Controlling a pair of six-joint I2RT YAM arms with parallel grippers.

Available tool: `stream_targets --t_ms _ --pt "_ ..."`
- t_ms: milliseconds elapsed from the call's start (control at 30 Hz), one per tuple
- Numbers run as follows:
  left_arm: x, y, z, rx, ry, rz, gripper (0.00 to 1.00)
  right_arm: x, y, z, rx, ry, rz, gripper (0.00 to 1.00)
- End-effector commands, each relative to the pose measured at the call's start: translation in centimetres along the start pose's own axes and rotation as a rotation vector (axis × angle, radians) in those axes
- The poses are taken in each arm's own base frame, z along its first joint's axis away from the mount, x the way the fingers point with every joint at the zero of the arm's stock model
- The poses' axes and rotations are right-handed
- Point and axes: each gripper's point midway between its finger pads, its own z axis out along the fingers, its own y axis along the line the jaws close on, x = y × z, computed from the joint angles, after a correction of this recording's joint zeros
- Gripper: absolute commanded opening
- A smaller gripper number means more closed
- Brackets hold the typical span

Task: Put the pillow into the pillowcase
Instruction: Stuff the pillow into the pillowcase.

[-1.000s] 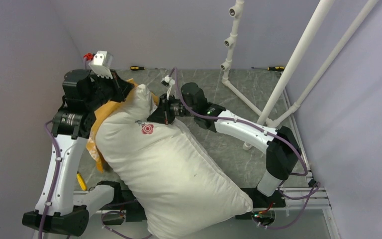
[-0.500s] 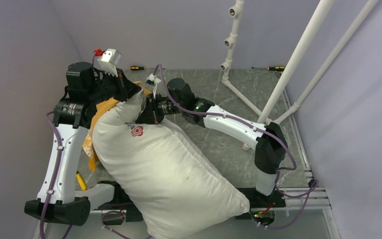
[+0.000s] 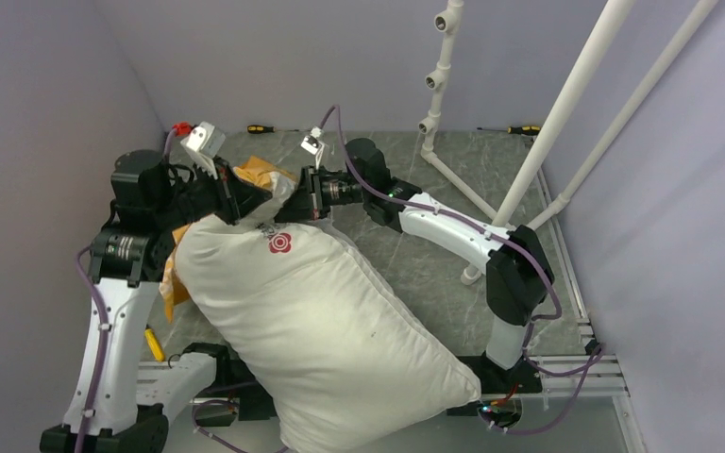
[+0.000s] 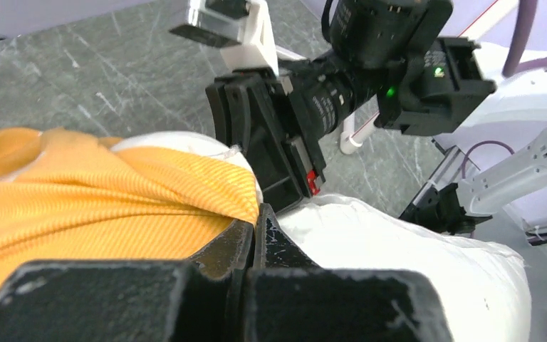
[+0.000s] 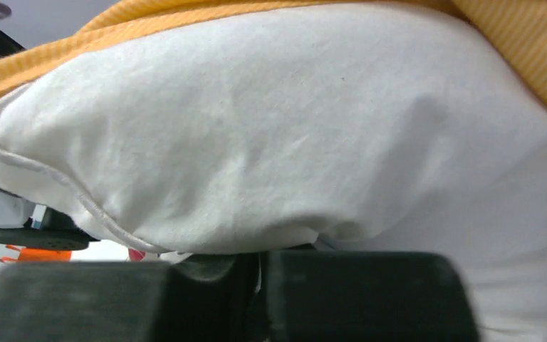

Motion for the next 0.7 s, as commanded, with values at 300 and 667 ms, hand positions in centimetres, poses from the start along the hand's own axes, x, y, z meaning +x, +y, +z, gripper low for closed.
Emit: stream_targets --t_ms 300,667 --pt "5.2 4.0 -1.4 -0.260 -0.086 -0.056 0.00 2.4 -0.6 -5.8 0.302 -0.066 -0.104 0.88" --pt "4.5 4.0 -1.6 -0.267 -0.096 -0.051 0.00 -1.6 2.7 -5.3 0.203 -0.143 -0.394 0.89"
